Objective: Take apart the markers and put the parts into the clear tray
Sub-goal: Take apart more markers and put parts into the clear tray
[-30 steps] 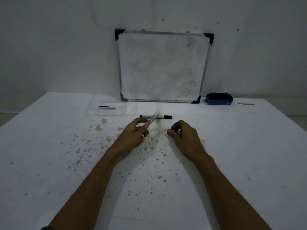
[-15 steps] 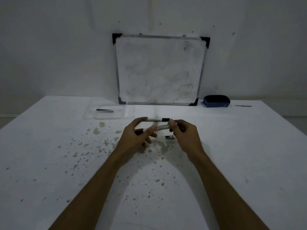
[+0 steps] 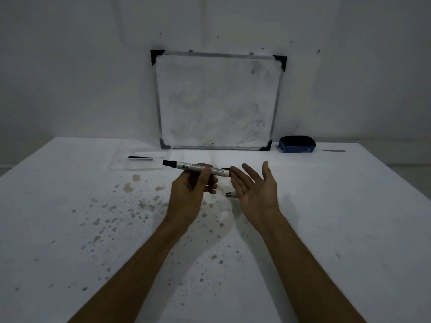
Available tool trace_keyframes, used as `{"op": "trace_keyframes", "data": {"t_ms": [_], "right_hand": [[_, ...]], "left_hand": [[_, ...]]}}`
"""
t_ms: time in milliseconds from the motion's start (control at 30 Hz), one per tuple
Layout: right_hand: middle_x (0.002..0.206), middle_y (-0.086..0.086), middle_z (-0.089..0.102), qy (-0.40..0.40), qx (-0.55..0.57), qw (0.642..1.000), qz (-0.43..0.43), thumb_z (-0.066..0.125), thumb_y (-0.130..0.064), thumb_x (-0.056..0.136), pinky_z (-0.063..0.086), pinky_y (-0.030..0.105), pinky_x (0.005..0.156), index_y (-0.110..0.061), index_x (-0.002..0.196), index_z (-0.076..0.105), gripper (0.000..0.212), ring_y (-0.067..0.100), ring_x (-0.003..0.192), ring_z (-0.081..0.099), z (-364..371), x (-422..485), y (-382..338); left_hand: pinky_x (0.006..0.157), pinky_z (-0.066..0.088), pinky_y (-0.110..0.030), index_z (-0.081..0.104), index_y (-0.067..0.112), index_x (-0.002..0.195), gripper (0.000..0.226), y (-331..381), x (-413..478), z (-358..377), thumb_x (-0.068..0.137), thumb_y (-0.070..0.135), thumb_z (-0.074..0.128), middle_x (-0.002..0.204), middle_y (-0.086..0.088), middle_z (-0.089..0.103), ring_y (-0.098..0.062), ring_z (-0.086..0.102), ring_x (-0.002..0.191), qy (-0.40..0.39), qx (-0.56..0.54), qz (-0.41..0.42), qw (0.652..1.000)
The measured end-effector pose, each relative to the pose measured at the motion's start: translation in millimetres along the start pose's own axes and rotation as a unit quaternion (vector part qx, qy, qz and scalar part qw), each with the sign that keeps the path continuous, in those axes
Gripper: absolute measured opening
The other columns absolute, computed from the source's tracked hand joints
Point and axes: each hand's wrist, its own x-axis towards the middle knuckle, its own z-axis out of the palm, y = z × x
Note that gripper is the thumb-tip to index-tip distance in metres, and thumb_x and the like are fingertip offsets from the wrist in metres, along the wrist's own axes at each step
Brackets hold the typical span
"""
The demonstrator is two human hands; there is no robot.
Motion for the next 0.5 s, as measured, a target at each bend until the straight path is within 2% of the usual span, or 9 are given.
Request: {"op": "trace_keyframes", "data": {"t_ms": [67, 133, 167, 200, 267, 333, 433, 500], "right_hand": [[0.126, 0.018, 0.071, -0.024, 0.031, 0.999, 0.025, 0.04, -0.056, 0.102, 0.043, 0.042, 0.112, -0.004, 0.135, 0.06, 0.064, 0.032, 0.124, 0.063, -3, -1, 2], [0.127, 0.014, 0.071, -0.041, 0.006, 0.998, 0.051, 0.033, -0.054, 0.105, 0.04, 0.045, 0.115, -0.007, 0.132, 0.065, 0.063, 0.031, 0.127, 0.061, -1, -3, 10], [0.128, 0.012, 0.071, -0.046, -0.015, 0.997, 0.061, 0.03, -0.053, 0.105, 0.04, 0.046, 0.115, -0.008, 0.13, 0.067, 0.063, 0.031, 0.126, 0.062, 2, -4, 12], [0.129, 0.012, 0.071, -0.048, -0.027, 0.996, 0.069, 0.029, -0.052, 0.106, 0.042, 0.045, 0.114, -0.008, 0.13, 0.067, 0.063, 0.031, 0.124, 0.064, 3, -6, 14], [0.129, 0.016, 0.07, -0.059, -0.015, 0.996, 0.073, 0.03, -0.052, 0.106, 0.049, 0.041, 0.107, -0.005, 0.132, 0.065, 0.064, 0.03, 0.113, 0.07, 5, -8, 13], [0.128, 0.019, 0.07, -0.056, 0.007, 0.997, 0.061, 0.033, -0.05, 0.106, 0.051, 0.04, 0.103, -0.002, 0.131, 0.065, 0.062, 0.031, 0.111, 0.071, 6, -8, 12], [0.126, 0.023, 0.069, -0.044, 0.03, 0.997, 0.061, 0.038, -0.041, 0.106, 0.043, 0.046, 0.113, 0.003, 0.132, 0.062, 0.056, 0.036, 0.116, 0.066, 6, -6, 15], [0.128, 0.025, 0.068, -0.028, 0.018, 0.998, 0.059, 0.042, -0.039, 0.105, 0.046, 0.046, 0.11, 0.005, 0.132, 0.062, 0.055, 0.036, 0.11, 0.066, 5, -5, 18]], "left_hand": [[0.067, 0.061, -0.026, 0.07, 0.022, 0.106, 0.012, -8, -10, 8, 0.102, 0.025, 0.06, 0.084, 0.002, 0.077, -0.009, 0.073, 0.074, -0.043, 0.075, -0.001, 0.996], [0.064, 0.061, -0.032, 0.069, 0.027, 0.107, 0.014, -19, -23, 14, 0.102, 0.035, 0.06, 0.087, 0.004, 0.077, -0.011, 0.073, 0.073, -0.121, 0.175, -0.015, 0.977], [0.062, 0.062, -0.035, 0.068, 0.027, 0.109, 0.017, -22, -26, 17, 0.101, 0.039, 0.06, 0.088, 0.005, 0.077, -0.012, 0.072, 0.071, -0.136, 0.189, -0.016, 0.972], [0.059, 0.061, -0.034, 0.067, 0.026, 0.11, 0.021, -21, -26, 17, 0.1, 0.042, 0.059, 0.088, 0.007, 0.077, -0.012, 0.072, 0.068, -0.13, 0.183, -0.008, 0.975], [0.052, 0.053, -0.02, 0.066, 0.022, 0.11, 0.027, -14, -20, 15, 0.096, 0.043, 0.057, 0.078, 0.013, 0.075, -0.004, 0.065, 0.057, -0.086, 0.145, 0.03, 0.985], [0.049, 0.047, -0.015, 0.066, 0.014, 0.112, 0.031, -9, -15, 13, 0.097, 0.039, 0.056, 0.07, 0.01, 0.069, -0.003, 0.059, 0.051, -0.056, 0.131, 0.062, 0.988], [0.05, 0.049, -0.017, 0.068, 0.014, 0.113, 0.024, -16, -21, 14, 0.101, 0.033, 0.058, 0.063, 0.011, 0.066, -0.001, 0.059, 0.052, -0.113, 0.202, 0.021, 0.973], [0.047, 0.048, -0.019, 0.068, 0.013, 0.116, 0.024, -20, -23, 16, 0.103, 0.031, 0.058, 0.059, 0.014, 0.066, -0.002, 0.057, 0.048, -0.111, 0.18, -0.009, 0.977]]}}
